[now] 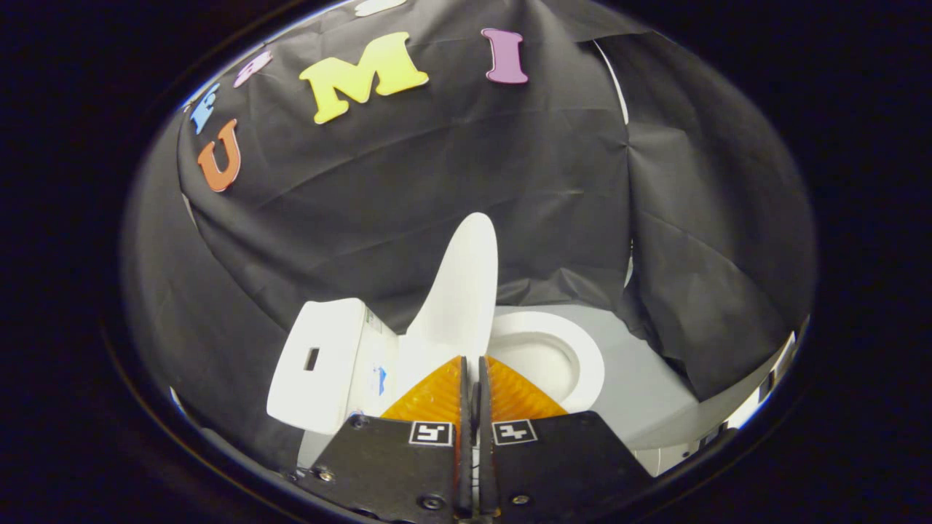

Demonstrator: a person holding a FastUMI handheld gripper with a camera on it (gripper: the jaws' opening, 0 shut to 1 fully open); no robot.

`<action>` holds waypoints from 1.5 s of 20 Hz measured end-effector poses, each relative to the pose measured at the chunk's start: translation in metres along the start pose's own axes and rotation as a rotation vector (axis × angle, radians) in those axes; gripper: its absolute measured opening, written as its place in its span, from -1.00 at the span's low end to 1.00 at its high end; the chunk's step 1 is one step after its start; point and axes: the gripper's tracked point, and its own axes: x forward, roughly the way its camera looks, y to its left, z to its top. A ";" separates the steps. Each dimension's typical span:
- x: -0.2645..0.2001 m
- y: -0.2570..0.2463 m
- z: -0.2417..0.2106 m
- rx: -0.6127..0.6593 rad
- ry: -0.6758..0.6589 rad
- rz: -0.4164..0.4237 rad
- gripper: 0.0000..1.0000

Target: Open the toilet lid.

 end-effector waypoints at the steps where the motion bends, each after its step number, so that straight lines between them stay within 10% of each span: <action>1: -0.001 0.004 0.001 -0.006 -0.001 0.000 -0.86; 30: -0.020 0.202 -0.018 -0.289 -0.053 0.092 -0.75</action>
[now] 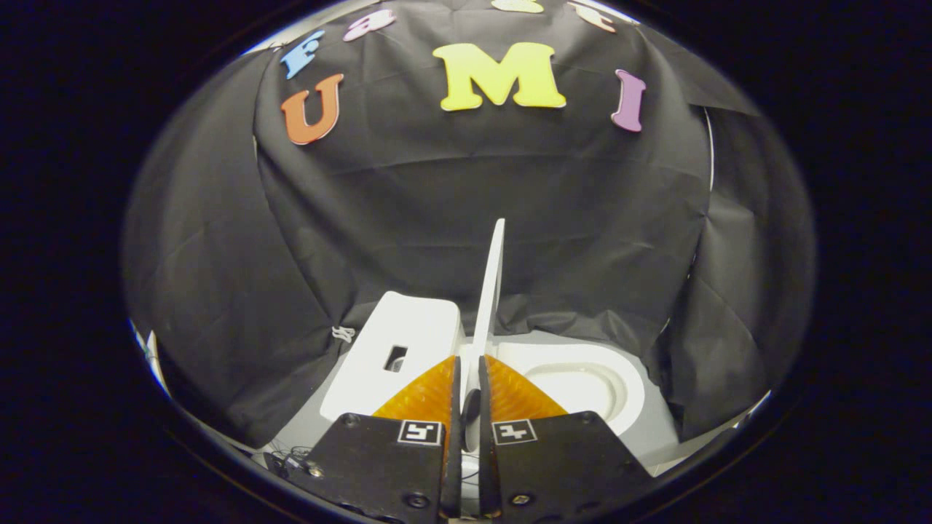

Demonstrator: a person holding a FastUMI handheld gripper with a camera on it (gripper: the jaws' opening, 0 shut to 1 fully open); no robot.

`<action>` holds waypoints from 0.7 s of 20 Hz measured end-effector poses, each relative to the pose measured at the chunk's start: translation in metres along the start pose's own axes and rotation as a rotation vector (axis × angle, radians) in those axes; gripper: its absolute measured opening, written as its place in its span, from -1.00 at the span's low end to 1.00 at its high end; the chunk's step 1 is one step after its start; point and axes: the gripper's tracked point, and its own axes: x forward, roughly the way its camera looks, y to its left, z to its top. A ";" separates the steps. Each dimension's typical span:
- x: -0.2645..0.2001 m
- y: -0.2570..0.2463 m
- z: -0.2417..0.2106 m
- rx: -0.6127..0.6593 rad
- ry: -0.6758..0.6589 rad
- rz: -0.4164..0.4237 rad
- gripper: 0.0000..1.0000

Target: Open the toilet lid.

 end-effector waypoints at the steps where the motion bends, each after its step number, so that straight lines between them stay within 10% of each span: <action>1: 0.000 0.005 0.000 -0.011 -0.002 0.002 -0.75; 14: 0.013 0.073 -0.004 -0.105 -0.009 0.046 -0.75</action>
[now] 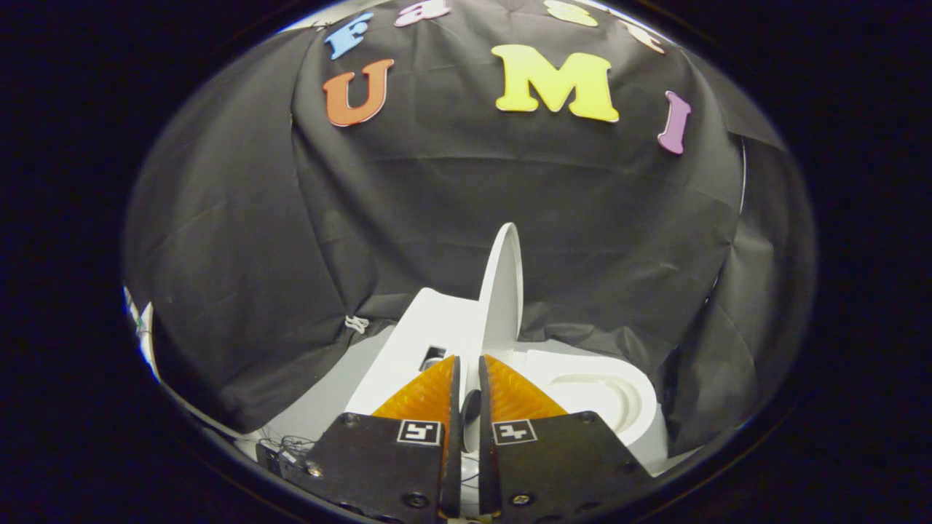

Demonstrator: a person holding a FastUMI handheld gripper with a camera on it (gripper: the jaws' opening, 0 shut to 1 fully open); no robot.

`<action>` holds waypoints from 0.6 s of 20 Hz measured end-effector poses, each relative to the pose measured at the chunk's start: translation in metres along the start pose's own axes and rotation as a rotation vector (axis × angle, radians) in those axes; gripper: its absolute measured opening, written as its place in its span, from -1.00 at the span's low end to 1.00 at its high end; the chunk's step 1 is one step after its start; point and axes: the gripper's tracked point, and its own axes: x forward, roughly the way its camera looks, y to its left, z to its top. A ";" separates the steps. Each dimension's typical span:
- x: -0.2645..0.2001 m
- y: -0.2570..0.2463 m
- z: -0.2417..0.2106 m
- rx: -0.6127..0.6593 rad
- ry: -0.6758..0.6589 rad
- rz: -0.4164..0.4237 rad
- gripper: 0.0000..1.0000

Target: Open the toilet lid.

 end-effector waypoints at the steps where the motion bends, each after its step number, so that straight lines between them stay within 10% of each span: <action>1: -0.001 0.003 0.000 -0.005 0.000 0.001 -0.75; 12: 0.010 0.034 -0.004 -0.084 -0.015 0.026 -0.72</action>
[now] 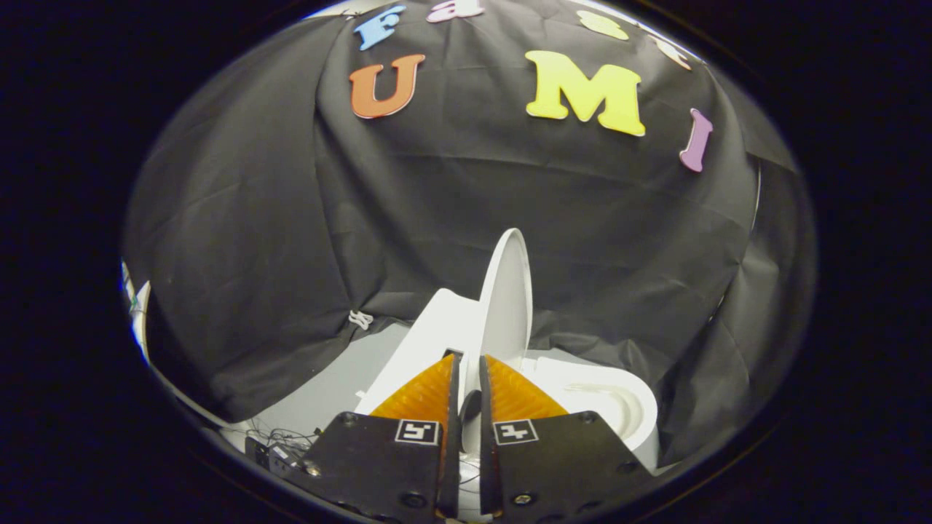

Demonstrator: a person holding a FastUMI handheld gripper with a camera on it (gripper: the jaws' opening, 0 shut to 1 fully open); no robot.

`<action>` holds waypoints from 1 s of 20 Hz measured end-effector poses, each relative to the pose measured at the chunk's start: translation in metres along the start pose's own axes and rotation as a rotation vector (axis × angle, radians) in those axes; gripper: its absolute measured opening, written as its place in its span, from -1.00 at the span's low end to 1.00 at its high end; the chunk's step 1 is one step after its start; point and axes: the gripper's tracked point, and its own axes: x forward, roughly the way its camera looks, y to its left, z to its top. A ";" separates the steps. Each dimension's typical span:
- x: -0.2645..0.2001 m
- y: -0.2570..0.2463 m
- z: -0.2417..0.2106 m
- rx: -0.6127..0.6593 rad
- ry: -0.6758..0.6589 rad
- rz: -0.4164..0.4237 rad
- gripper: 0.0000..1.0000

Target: Open the toilet lid.

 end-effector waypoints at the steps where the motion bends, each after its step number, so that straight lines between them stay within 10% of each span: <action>1: 0.000 0.003 0.001 -0.012 -0.003 0.014 -0.68; 4: -0.001 0.013 -0.005 -0.008 0.015 0.075 -0.49; 10: -0.034 -0.002 0.010 0.012 -0.077 0.116 0.51; 20: -0.098 -0.106 -0.045 0.025 -0.252 0.129 0.61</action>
